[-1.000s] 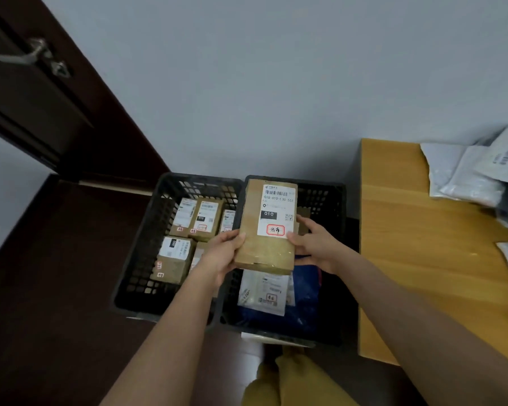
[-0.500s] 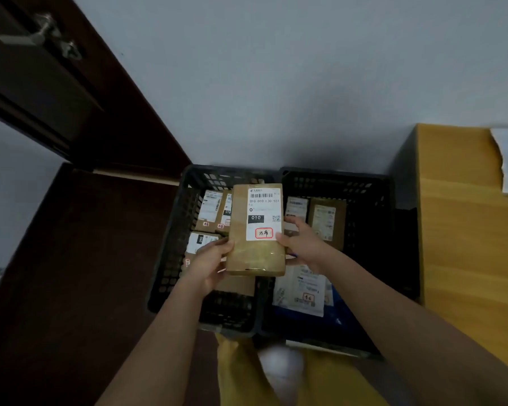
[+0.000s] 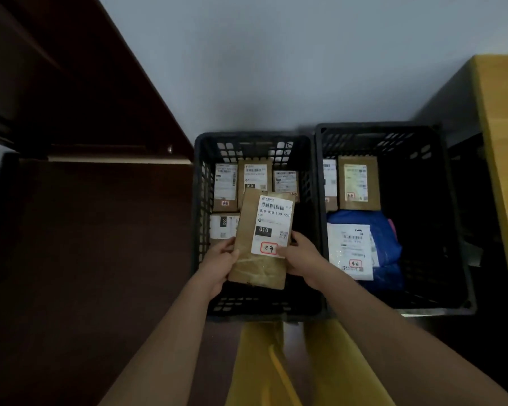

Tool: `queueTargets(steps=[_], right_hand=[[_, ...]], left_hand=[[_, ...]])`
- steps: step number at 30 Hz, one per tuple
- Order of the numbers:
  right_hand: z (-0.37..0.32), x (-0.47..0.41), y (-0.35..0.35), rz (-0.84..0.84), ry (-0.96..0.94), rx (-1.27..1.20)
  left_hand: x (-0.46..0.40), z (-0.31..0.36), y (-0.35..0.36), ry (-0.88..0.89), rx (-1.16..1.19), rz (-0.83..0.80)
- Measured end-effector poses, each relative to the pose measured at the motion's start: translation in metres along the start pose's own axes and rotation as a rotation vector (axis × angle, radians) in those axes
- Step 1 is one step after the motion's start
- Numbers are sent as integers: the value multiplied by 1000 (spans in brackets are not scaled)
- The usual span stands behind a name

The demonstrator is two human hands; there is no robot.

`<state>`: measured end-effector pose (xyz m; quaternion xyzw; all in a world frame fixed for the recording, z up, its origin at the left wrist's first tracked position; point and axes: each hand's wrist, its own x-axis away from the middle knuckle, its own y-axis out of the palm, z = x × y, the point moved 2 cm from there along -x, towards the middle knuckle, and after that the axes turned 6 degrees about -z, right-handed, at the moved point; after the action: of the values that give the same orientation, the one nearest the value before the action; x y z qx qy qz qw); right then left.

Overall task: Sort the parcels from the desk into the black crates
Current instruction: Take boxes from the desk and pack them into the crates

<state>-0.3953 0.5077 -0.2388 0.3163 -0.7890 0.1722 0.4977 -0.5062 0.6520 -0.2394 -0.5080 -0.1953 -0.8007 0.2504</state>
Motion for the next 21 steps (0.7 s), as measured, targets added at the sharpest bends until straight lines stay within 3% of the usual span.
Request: queueTargets(steps=[10,15,21], right_hand=[[59,-67,-4,74,-12,276],[80,-113,-15,106,5,322],[88,-153,-16,95,-61,412]], left_hand=[[-85,-69,17,-112,25,-30],[-135,-80,27,-56,-49,-23],[-174,-82,48,-29,-104,-141]])
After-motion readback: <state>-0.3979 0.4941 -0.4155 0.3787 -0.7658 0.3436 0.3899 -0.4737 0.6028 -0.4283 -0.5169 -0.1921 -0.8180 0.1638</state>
